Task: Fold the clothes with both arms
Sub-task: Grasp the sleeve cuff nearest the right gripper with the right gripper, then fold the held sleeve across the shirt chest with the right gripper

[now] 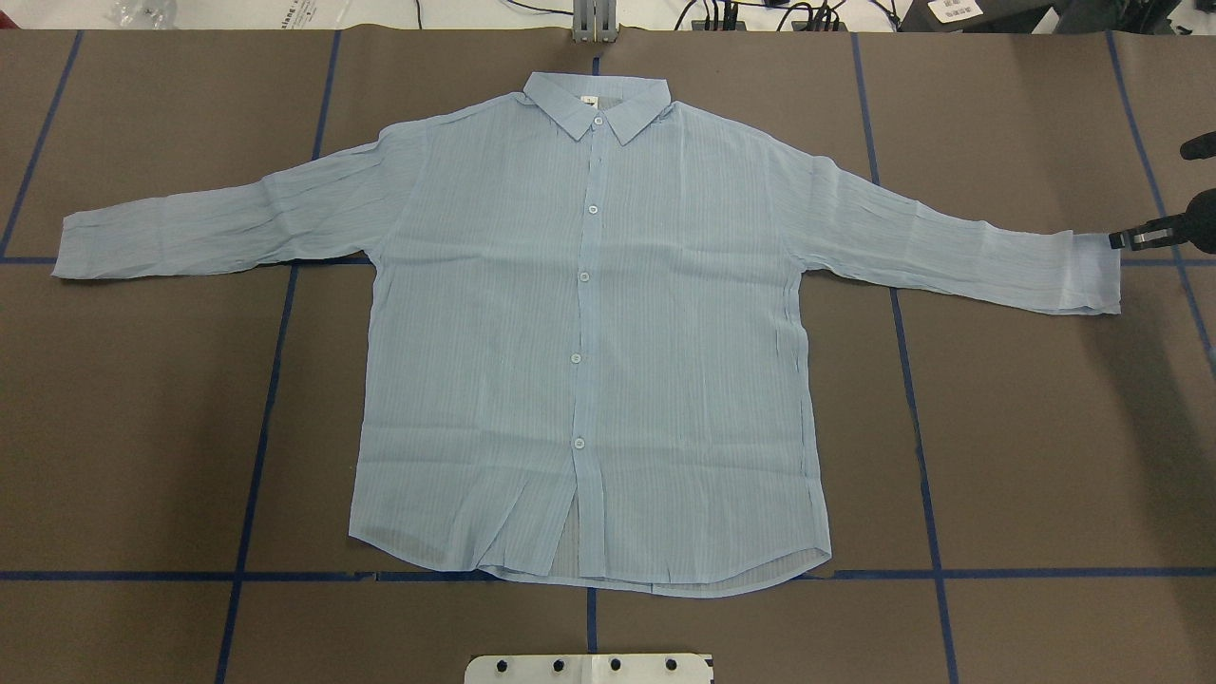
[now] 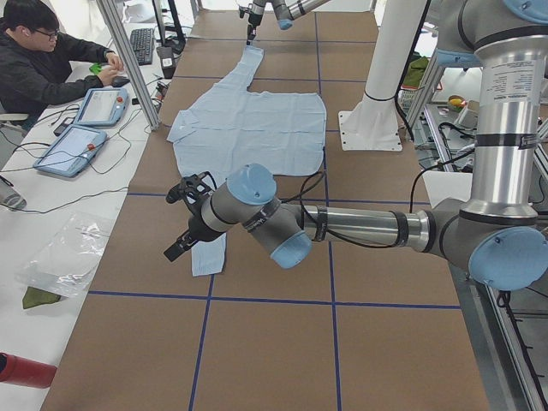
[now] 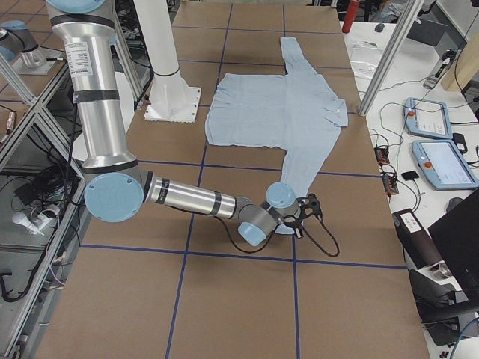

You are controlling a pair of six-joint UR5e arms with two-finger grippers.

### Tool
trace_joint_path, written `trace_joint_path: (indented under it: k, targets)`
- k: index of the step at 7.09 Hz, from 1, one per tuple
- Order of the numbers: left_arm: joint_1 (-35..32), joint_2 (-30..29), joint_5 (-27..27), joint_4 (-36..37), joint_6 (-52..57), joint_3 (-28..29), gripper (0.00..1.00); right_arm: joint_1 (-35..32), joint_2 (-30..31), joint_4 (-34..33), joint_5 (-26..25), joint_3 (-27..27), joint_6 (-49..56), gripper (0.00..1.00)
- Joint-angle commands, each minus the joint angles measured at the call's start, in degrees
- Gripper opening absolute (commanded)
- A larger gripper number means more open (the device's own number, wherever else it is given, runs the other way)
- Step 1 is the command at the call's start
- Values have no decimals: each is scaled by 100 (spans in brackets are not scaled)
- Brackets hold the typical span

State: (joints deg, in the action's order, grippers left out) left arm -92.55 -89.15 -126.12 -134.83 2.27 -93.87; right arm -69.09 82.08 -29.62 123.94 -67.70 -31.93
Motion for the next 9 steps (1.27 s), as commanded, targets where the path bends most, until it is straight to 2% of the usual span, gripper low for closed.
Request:
trace_joint_path:
  k: [1,3,4,5,7,8,9]
  targets:
    - [0,3,9,0,1,18,100,-8,-17,-830,34,-1195,-775,0]
    - [0,-6,0,0,-8,27,100,79,-34,-1684,-45,-2435,-1873,0]
    - [0,-6,9,0,-16,27,100,367,-217,-2010,-532,-2919,-2609,0]
    - [9,-6,9,0,-16,44,100,953,-602,-2666,-1355,-3298,-3451,0]
    - [9,-6,9,0,-16,62,100,2192,-2117,-4578,-3244,-3356,-4832,0]
    - [9,-6,9,0,-16,62,100,2590,-2857,-5493,-3862,-3259,-5318,0]
    - [9,-6,9,0,-16,71,100,2863,-3404,-5659,-4095,-2901,-5732,0]
